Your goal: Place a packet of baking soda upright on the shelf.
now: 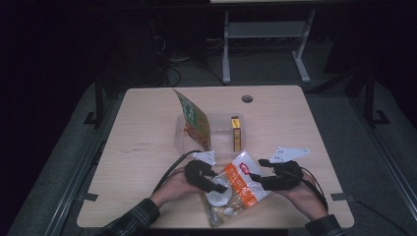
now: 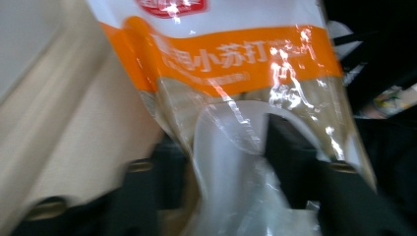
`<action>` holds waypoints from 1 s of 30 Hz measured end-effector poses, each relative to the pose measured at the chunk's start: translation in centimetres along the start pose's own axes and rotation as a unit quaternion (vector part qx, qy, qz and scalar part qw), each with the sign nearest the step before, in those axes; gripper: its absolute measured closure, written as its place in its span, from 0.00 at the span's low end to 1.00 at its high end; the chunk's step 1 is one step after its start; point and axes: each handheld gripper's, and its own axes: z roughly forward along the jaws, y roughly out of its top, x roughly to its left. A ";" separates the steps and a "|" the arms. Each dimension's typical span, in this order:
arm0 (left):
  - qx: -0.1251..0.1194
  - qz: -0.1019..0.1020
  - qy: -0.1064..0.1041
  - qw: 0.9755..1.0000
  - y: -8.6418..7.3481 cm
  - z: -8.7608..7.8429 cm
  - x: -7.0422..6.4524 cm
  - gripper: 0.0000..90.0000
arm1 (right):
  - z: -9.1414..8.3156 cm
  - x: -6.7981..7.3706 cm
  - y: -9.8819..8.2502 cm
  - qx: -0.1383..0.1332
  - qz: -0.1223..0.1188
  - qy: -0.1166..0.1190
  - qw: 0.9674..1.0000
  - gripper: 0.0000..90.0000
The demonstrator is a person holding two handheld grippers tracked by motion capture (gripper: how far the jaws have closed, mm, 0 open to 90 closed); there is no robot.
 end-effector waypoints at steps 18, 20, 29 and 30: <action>-0.084 0.004 0.056 0.995 -0.7 -4.4 -2.8 1.00 | -0.9 -0.5 0.3 -0.056 0.023 0.049 0.997 0.36; -0.105 0.000 0.068 0.992 -0.8 -5.2 -3.1 1.00 | -0.9 -0.4 0.3 -0.069 0.029 0.067 0.995 0.34; -0.164 -0.002 0.125 0.979 -1.1 -8.6 -3.9 1.00 | 0.5 0.7 1.5 -0.086 0.018 0.111 0.990 0.32; -0.169 -0.003 0.128 0.977 -1.1 -8.8 -3.9 1.00 | 0.9 0.9 1.7 -0.085 0.017 0.115 0.990 0.33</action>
